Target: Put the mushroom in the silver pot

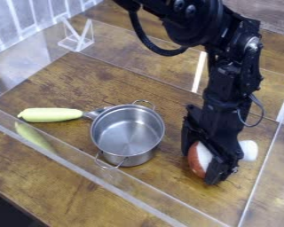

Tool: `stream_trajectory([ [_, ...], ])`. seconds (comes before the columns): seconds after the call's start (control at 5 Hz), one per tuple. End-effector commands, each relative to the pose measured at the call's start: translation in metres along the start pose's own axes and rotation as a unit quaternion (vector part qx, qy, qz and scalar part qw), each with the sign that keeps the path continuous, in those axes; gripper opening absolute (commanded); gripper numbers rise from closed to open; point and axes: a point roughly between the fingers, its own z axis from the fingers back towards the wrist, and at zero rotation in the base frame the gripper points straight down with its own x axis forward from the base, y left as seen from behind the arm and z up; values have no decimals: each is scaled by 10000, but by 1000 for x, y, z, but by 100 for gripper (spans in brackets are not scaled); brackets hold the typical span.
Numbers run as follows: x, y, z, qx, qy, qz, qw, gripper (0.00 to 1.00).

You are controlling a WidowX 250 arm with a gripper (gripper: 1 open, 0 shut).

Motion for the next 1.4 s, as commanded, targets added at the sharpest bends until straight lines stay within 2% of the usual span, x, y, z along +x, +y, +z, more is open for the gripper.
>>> stream_trajectory([
  [0.0,6,11,12,32,-227,104,9997,0],
  [1.2,18,13,13,-224,-389,398,9982,0],
])
